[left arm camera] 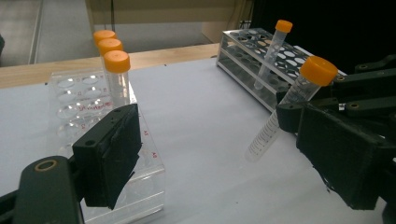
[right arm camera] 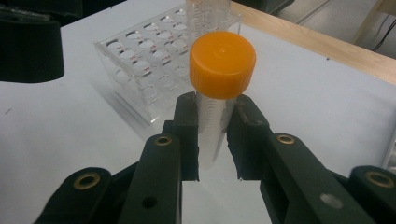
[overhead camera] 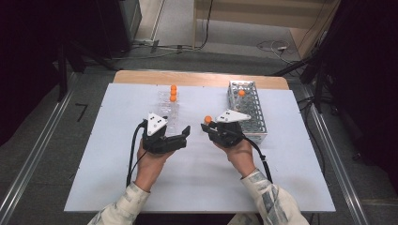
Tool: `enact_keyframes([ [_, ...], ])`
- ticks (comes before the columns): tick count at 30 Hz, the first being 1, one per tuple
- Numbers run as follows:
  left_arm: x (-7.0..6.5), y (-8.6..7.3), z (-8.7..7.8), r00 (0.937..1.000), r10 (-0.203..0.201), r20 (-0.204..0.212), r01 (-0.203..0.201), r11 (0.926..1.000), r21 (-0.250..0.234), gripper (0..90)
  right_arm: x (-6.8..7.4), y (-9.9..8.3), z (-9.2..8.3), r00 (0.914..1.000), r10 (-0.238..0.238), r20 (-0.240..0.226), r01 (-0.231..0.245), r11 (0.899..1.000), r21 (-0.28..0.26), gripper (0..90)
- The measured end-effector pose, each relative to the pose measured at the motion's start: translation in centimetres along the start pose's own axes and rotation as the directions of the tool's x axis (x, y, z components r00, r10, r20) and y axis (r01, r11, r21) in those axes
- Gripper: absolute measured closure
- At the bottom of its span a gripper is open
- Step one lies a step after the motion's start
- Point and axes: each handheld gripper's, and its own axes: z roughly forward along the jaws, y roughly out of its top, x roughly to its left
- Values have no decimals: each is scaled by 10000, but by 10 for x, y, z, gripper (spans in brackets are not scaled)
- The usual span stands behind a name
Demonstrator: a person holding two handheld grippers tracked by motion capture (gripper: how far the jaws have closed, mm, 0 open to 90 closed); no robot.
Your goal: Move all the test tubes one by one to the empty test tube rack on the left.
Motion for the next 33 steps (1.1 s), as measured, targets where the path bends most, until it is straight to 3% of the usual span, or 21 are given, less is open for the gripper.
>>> enact_keyframes([
  [11,-4,1,-1,9998,59,204,-58,10000,-53,158,17,-5,10,9988,-200,-447,207,9997,158,724],
  [18,-9,2,0,9986,242,480,-240,9997,-55,224,28,-4,16,9970,-442,-640,459,9986,251,724],
  [26,-15,-1,4,9913,756,1073,-769,9970,83,376,39,-2,22,9946,-584,-855,610,9978,276,724],
  [33,-15,-2,7,9880,1015,1166,-1044,9944,189,553,44,-2,23,9930,-678,-969,712,9969,325,723],
])
